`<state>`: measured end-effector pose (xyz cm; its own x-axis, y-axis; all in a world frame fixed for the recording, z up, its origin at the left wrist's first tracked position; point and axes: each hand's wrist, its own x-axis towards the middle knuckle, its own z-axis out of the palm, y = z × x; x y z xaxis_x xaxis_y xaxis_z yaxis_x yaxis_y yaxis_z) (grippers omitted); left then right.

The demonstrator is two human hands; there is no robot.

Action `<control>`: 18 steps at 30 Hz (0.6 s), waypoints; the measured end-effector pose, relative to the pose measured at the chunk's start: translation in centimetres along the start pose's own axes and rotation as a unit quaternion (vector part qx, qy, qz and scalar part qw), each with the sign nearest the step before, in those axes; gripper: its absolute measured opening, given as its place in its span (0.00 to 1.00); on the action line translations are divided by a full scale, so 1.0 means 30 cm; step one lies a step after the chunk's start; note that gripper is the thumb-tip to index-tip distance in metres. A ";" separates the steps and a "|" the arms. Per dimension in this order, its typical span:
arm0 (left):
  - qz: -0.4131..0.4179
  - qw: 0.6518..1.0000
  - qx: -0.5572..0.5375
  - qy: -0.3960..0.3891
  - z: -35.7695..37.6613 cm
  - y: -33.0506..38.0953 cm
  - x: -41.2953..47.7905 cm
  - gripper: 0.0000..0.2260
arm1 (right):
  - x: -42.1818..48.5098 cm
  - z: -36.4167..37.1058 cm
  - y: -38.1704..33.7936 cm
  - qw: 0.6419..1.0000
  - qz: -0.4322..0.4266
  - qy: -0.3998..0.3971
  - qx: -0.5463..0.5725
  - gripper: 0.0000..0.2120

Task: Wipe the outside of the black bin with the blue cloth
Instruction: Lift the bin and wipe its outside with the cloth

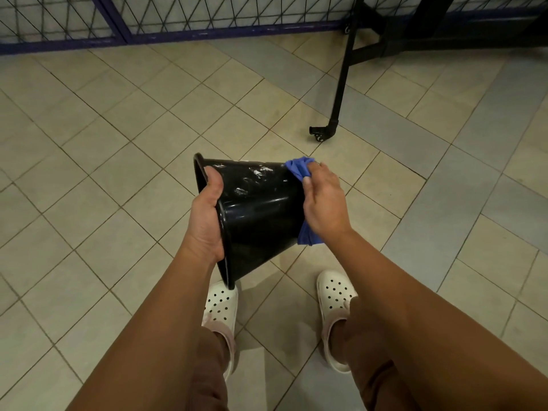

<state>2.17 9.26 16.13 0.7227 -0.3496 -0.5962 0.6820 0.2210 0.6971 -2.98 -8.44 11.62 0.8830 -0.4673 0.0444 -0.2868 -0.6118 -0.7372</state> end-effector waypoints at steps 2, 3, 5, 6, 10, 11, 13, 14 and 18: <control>0.000 1.000 0.009 0.003 0.004 -0.006 -0.005 0.33 | -0.016 0.012 -0.008 0.999 0.044 0.018 -0.002 0.16; -0.002 1.000 0.009 0.008 0.009 -0.009 -0.007 0.34 | -0.031 0.023 -0.017 0.998 0.053 0.028 -0.005 0.16; -0.004 1.000 0.007 0.012 0.011 -0.010 -0.003 0.34 | -0.063 0.042 -0.052 0.998 0.053 0.035 0.000 0.17; -0.004 1.000 0.005 0.012 0.009 -0.008 -0.002 0.34 | -0.076 0.048 -0.068 0.999 0.042 0.030 0.004 0.17; -0.002 1.000 0.007 -0.003 0.008 0.007 -0.008 0.32 | -0.054 0.025 -0.074 0.999 -0.039 -0.017 0.011 0.16; -0.002 1.000 0.010 -0.004 0.010 0.008 -0.014 0.31 | -0.035 0.011 -0.063 0.999 -0.042 -0.023 0.000 0.16; -0.004 1.000 0.019 -0.003 0.015 0.002 -0.022 0.32 | -0.005 -0.013 -0.041 0.999 -0.006 -0.027 -0.023 0.17; -0.006 1.000 0.025 -0.004 0.017 -0.003 -0.023 0.33 | 0.000 -0.021 -0.034 0.999 0.021 -0.025 -0.031 0.17; -0.013 0.999 0.027 0.009 0.028 -0.009 -0.023 0.34 | -0.030 0.008 -0.037 0.997 0.069 0.018 -0.032 0.15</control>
<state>1.39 8.68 16.69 0.7065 -0.3378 -0.6219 0.6944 0.1613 0.7013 -3.36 -7.17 12.24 0.8198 -0.5719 -0.0300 -0.4291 -0.5786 -0.6936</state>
